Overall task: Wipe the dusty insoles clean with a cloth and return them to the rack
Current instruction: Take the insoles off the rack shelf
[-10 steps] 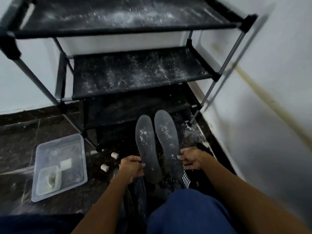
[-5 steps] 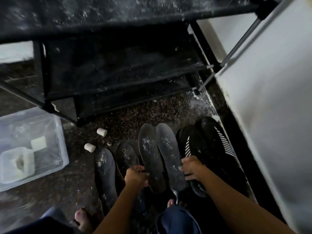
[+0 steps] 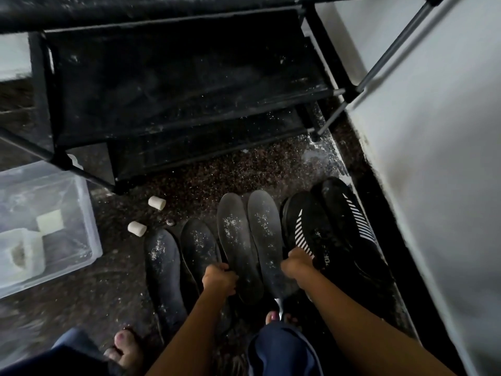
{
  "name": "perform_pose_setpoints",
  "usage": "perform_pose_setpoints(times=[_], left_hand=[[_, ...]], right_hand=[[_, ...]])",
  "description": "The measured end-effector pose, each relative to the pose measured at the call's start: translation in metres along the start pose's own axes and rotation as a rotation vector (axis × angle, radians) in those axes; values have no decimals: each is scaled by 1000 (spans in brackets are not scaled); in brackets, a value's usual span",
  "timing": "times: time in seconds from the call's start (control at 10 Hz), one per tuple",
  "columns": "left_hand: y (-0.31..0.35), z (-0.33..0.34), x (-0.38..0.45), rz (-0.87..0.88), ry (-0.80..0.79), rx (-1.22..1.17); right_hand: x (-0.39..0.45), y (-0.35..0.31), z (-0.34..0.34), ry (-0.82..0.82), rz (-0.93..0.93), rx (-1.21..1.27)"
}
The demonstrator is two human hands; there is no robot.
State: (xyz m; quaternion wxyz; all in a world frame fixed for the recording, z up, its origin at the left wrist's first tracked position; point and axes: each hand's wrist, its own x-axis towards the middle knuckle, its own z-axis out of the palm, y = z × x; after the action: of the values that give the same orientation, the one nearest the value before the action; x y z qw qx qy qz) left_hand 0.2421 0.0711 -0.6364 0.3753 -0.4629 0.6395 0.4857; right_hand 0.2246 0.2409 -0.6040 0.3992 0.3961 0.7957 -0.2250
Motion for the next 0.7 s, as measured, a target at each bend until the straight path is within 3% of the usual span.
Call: perform_pose_setpoints(times=[0.4, 0.6, 0.7], left_hand=[[34, -24, -32, 157, 33, 296], [94, -101, -88, 387, 139, 573], [134, -164, -128, 513, 262, 690]], right_hand=[[-36, -21, -51, 1, -135, -22], [-98, -76, -117, -51, -396, -83], [-150, -119, -153, 38, -568, -112]])
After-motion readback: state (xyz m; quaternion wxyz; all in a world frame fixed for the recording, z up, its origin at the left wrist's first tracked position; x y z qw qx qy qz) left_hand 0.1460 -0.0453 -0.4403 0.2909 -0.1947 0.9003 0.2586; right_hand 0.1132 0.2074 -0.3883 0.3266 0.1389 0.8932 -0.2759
